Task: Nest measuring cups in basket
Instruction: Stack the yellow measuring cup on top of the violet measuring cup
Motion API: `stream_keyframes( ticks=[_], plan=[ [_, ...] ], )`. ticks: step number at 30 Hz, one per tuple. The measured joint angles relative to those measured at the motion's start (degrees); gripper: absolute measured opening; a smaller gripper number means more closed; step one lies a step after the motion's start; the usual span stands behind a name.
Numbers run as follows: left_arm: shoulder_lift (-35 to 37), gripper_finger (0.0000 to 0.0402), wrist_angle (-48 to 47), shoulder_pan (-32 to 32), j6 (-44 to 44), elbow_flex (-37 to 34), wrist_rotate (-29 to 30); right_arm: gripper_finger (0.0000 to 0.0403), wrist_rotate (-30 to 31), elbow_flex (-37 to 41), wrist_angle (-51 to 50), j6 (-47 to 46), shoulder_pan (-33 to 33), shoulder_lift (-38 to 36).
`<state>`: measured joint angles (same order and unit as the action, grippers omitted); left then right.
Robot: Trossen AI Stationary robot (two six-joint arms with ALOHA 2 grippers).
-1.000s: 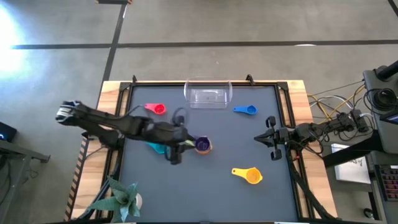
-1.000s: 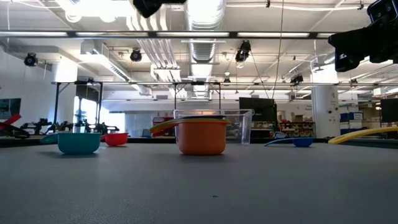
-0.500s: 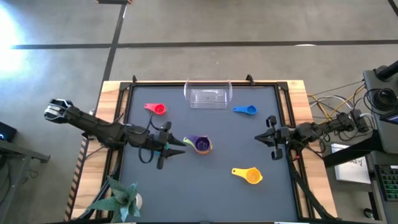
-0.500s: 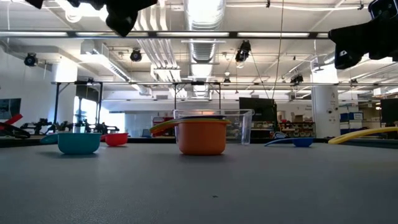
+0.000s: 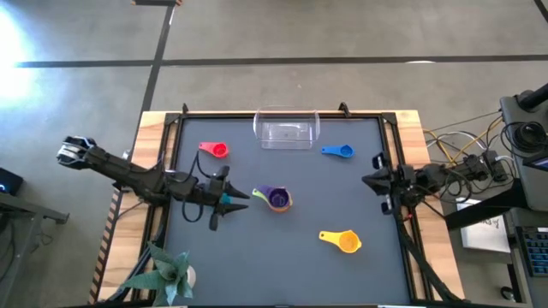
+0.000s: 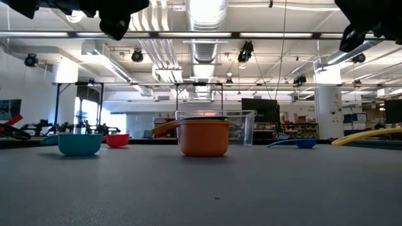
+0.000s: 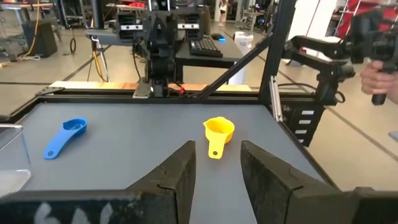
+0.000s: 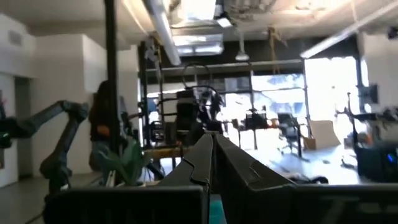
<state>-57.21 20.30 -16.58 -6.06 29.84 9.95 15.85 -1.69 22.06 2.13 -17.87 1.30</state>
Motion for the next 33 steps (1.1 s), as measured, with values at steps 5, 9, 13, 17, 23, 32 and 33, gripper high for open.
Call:
stream_keyframes(
  ticks=[5, 9, 13, 17, 23, 32, 33],
  plan=[
    [0.0, 0.0109, 2.6, 0.0, 0.0, -1.5, 0.0, 0.0009, 3.0, -7.2, -11.8, -4.3, 0.0, 2.1],
    [0.8, 0.0109, 3.9, 0.0, 0.0, -3.3, 0.0, 0.0009, 5.2, -15.8, -23.3, -7.0, 0.0, 7.4],
    [2.9, 0.0109, 4.1, 0.0, -0.3, -4.5, 0.0, 0.0009, 5.2, -23.6, -31.5, -10.3, 0.0, 15.6],
    [6.0, 0.0109, 4.3, 0.0, -1.4, -6.6, 0.0, 0.0009, 2.7, -31.9, -43.3, -18.9, -0.1, 25.6],
    [9.4, 0.0109, 6.7, 0.0, -2.2, -9.8, 0.0, 0.0009, 1.1, -40.7, -58.6, -27.8, -3.0, 39.8],
    [10.8, 0.0109, 9.9, 0.0, -2.0, -11.5, 0.0, 0.0012, -6.8, -42.8, -61.8, -39.3, -10.0, 53.7],
    [10.6, 0.0109, 9.9, 0.0, -2.0, -11.3, 0.0, 0.0016, -7.5, -42.8, -62.3, -40.6, -10.8, 55.0]
  ],
)
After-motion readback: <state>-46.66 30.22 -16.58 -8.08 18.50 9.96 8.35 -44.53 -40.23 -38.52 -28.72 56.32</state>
